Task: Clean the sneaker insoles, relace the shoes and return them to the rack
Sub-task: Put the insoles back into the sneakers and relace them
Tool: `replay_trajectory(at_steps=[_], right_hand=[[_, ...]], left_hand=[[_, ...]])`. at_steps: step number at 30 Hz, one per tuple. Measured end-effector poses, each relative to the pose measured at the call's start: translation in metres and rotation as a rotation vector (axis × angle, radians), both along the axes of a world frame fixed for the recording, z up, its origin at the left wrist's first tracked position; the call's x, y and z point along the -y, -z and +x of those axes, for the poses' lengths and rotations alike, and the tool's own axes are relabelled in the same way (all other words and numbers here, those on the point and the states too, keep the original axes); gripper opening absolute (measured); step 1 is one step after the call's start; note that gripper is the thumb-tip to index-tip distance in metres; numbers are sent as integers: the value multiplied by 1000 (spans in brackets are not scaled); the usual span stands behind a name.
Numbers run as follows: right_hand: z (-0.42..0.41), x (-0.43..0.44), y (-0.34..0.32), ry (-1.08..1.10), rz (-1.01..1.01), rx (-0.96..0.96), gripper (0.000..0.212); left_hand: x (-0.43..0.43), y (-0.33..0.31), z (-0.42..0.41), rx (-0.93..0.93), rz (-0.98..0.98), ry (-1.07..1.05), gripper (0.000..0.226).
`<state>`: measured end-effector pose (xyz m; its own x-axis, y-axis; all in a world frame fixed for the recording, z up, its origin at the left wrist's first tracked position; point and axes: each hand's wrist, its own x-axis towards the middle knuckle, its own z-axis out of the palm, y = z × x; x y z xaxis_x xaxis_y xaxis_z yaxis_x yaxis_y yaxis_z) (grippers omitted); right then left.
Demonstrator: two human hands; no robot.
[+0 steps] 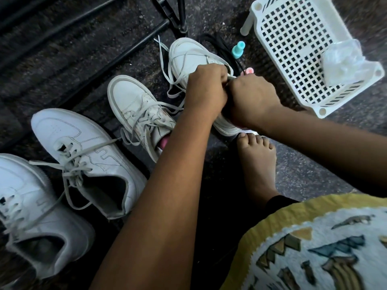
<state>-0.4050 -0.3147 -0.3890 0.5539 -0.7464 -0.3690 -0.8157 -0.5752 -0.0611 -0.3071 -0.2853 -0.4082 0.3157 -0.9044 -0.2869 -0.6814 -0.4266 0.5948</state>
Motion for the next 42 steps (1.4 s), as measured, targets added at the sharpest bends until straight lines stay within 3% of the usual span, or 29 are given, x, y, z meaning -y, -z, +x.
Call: replay_trajectory(at_steps=[2,5,8,11,13,18,20,24,27,29,30,31,33,34,35,37,39,41,42], right_hand=[[-5,-3,5,3,-39,20,24],[-25,-4,-4,-35,58,146,41],[-52,-13,-31,-250,50,291,57],[-79,-19,-30,-535,-52,237,46],[-84,-18,-17,-592,-79,220,40],[-67,-12,5,-601,-55,221,46],[-57,-7,5,-564,-15,183,40],[-33,-3,-1,-484,51,-203,13],[-2,15,-4,-393,186,-178,36],[-8,6,6,-403,146,-115,38],[-21,-16,18,-356,79,-179,30],[-38,-47,25,-186,168,-285,13],[-68,-88,49,0,336,-336,24],[-71,-86,46,-42,395,-365,21],[-69,-75,40,-179,269,-345,14],[-42,-28,8,-501,37,-197,49],[-39,-10,-4,-592,-37,-178,78],[-41,-17,-4,-634,-75,-312,92],[-38,-21,-7,-647,12,-416,98]], left_hand=[[0,0,0,-15,-15,-17,18],[-1,1,-2,-21,-21,-18,12],[-2,1,1,-28,-36,-20,7],[-4,1,1,-32,-35,-18,14],[-4,0,0,-36,-42,-24,16],[-4,-2,0,-53,-40,-24,16],[-4,-2,1,-44,-34,-14,13],[-4,-1,0,-25,-31,-11,13],[-3,2,0,-19,-18,-12,11],[-2,3,2,-34,-29,-26,7],[-2,4,2,-38,-34,-29,7],[-3,4,3,-32,-31,-24,8],[-4,3,1,-18,-17,-5,12],[-4,2,0,-19,-15,5,13],[-5,1,-2,-19,-15,15,14],[-5,0,-4,4,-17,37,14],[-5,0,-4,33,-19,57,14],[-6,0,-4,56,-23,79,16],[-6,0,-5,64,-22,84,17]])
